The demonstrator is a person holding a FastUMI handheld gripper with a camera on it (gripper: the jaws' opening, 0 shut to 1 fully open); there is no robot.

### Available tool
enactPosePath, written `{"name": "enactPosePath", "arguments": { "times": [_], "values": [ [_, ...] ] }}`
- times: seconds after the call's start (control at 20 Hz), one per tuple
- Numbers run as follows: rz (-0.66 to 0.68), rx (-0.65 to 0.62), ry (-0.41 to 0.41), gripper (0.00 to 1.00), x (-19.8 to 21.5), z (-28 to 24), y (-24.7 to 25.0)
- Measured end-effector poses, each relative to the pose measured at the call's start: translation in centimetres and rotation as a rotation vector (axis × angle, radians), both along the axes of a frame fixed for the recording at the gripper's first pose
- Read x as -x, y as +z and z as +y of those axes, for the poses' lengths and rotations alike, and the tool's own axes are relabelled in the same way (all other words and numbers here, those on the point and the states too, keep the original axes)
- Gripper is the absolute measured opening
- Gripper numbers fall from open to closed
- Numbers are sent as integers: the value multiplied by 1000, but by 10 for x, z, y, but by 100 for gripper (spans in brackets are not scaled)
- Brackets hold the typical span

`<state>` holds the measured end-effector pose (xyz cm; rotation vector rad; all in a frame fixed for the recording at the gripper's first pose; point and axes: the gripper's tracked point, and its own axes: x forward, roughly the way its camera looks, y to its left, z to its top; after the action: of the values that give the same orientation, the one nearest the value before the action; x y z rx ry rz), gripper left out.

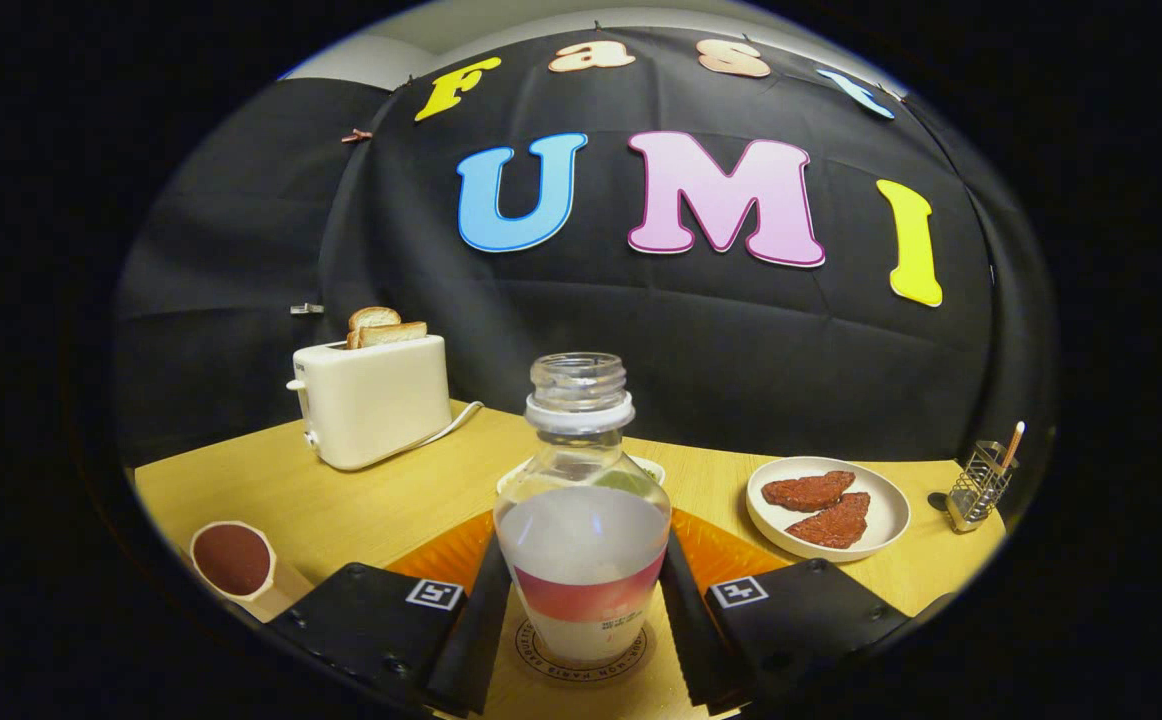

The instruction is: Take the bottle from table, then pour the juice into the cup, finally place the bottle on the coaster

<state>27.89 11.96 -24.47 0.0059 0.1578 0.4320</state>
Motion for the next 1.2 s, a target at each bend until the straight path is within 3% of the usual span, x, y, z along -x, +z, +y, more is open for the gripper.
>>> {"name": "enactPosePath", "arguments": {
  "times": [0.2, 0.3, 0.8, 1.2],
  "values": [
    [50, 0, -16, 78, 4, -7, -8],
    [69, -12, -16, 99, 10, -9, -9],
    [98, 6, -25, 97, 51, -26, 9],
    [45, -6, -93, 96, 98, -63, 88]
  ]
}}
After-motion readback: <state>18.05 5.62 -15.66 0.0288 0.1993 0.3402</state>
